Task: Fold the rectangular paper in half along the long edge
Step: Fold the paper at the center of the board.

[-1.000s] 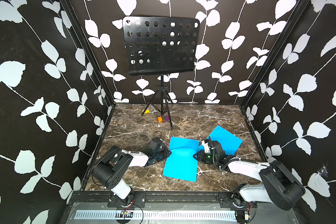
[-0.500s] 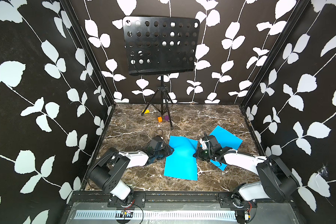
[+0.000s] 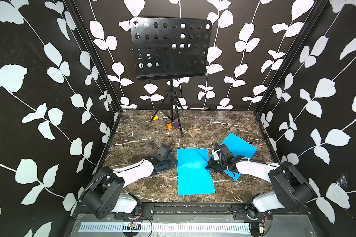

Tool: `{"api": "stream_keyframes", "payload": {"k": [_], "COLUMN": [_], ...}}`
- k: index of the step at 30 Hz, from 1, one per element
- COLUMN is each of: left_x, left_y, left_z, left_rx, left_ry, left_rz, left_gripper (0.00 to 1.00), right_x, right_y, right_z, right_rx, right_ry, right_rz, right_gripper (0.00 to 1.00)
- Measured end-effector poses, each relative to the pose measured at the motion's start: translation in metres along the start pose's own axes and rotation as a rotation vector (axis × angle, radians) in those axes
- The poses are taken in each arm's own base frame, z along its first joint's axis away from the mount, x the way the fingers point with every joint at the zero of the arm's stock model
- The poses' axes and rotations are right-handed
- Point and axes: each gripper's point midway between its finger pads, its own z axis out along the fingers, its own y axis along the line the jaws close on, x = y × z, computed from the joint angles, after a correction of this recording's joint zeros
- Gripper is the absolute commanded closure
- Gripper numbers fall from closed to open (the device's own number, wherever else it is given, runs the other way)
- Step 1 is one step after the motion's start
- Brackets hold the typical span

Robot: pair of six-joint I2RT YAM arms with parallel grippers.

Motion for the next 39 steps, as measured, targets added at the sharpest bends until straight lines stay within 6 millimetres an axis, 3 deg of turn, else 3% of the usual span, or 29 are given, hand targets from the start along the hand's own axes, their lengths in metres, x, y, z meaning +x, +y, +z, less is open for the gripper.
{"api": "stream_keyframes", "payload": {"k": [4, 10, 15, 20, 26, 33, 36, 39], "left_x": [0.004, 0.030, 0.029, 0.027, 0.026, 0.026, 0.026, 0.026], "left_y": [-0.025, -0.008, -0.014, -0.021, -0.022, -0.022, -0.022, -0.024], "left_z": [0.007, 0.036, 0.041, 0.047, 0.049, 0.049, 0.049, 0.050], "left_rx": [0.050, 0.003, 0.034, 0.059, 0.064, 0.066, 0.065, 0.067], "left_ry": [0.030, 0.150, 0.154, 0.156, 0.156, 0.156, 0.157, 0.159], "left_rz": [0.041, 0.027, 0.029, 0.030, 0.037, 0.051, 0.055, 0.057], "left_gripper": [0.83, 0.90, 0.90, 0.90, 0.90, 0.90, 0.90, 0.90], "right_x": [0.000, -0.001, -0.002, -0.006, -0.020, -0.032, -0.031, -0.030], "right_y": [0.000, 0.001, 0.002, 0.006, 0.018, 0.020, 0.014, 0.014], "right_z": [0.000, 0.000, 0.000, -0.004, -0.020, -0.023, -0.022, -0.024], "right_rx": [-0.001, -0.004, -0.005, -0.016, -0.049, -0.126, -0.149, -0.177], "right_ry": [-0.001, -0.005, -0.010, -0.034, -0.124, -0.196, -0.206, -0.212], "right_rz": [-0.001, -0.003, -0.012, -0.020, -0.036, -0.005, 0.021, 0.031], "right_gripper": [0.94, 0.91, 0.69, 0.68, 0.46, 0.44, 0.50, 0.65]}}
